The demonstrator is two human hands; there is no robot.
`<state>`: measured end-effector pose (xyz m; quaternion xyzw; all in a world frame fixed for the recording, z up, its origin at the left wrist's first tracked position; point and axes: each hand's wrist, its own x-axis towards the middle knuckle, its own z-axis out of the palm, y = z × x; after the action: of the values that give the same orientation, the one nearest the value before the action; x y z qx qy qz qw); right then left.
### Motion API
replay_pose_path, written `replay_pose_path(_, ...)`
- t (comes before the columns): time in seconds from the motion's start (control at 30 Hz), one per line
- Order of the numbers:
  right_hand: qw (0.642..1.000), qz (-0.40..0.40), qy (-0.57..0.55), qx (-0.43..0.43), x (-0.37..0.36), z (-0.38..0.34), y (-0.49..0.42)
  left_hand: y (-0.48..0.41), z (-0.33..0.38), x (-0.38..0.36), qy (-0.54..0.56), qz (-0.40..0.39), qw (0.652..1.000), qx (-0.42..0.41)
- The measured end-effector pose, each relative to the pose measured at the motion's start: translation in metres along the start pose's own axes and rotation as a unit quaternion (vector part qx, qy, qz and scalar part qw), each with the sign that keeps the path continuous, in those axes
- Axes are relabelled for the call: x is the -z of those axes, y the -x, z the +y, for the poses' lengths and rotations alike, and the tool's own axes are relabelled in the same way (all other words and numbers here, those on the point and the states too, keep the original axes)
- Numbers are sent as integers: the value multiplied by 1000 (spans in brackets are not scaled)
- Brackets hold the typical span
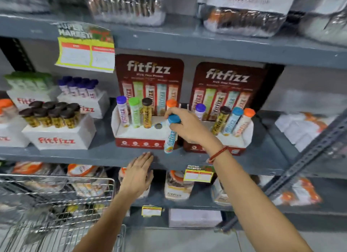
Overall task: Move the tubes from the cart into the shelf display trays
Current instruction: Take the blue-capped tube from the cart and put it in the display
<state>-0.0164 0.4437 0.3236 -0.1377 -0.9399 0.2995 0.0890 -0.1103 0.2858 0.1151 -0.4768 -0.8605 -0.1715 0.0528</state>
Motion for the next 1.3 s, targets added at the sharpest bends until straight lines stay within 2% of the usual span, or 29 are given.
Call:
replay_pose_path(0.13,999,-5,-35,2,14,2,-3,6,-2,-4,-12,5,1000,-13)
replay_pose_path(0.27,998,24,-55,3,19,2,-10,7,-6,-6,-19,10,999,-27)
replay_pose_path(0.57,995,98,-3,24,16,-9,-55,6,-9,-9,-20,17,999,-34)
replay_pose_path(1.07,995,61,72,-30,-8,2,-102,7,-11,-12,-23,40,998,-40)
replay_pose_path(1.2,991,63,119,-23,-6,-4,-109,7,-11,-12,-30,49,997,-47)
replay_pose_path(1.3,989,32,144,-12,-4,-5,-115,7,-11,-12,-33,47,997,-50)
